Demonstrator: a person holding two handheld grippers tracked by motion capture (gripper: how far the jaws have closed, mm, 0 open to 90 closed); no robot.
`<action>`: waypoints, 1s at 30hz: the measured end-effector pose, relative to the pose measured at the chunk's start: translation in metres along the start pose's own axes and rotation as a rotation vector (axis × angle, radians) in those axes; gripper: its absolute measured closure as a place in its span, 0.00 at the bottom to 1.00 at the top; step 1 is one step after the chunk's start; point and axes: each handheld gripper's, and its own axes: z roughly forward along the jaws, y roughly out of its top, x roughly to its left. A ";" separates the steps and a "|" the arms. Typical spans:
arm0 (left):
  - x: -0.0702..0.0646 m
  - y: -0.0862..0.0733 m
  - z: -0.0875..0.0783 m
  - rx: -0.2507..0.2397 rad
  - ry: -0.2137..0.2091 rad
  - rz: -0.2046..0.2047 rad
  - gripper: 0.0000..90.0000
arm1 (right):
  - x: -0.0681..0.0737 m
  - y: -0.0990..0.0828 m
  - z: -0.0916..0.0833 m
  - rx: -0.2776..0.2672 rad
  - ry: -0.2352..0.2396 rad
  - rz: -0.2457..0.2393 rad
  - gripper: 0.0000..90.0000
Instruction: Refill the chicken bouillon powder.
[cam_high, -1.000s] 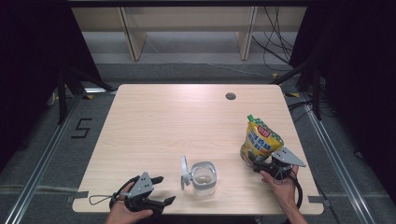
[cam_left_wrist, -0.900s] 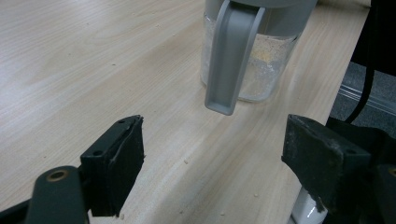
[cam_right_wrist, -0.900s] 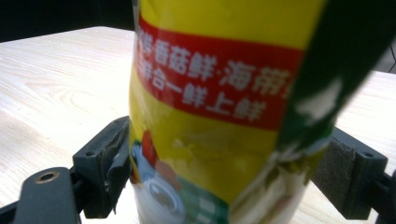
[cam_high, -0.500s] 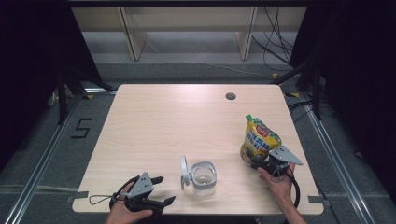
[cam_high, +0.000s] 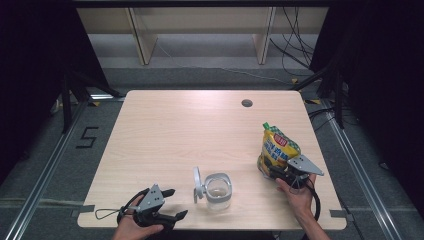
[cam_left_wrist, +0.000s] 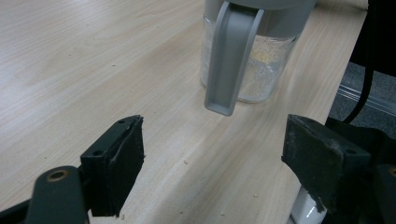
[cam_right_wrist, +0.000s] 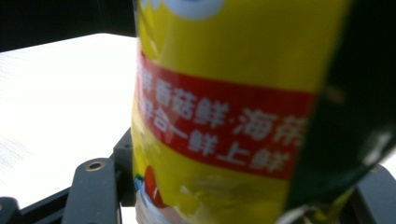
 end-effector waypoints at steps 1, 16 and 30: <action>0.001 0.000 -0.001 0.011 0.003 0.007 0.23 | -0.001 0.001 0.000 -0.003 0.002 -0.015 0.40; 0.002 0.000 -0.002 0.010 0.010 0.041 0.23 | 0.012 0.016 -0.025 0.029 0.062 -0.054 0.42; 0.002 -0.001 -0.001 0.020 0.017 0.030 0.23 | 0.049 0.040 -0.065 -0.006 0.044 -0.342 0.42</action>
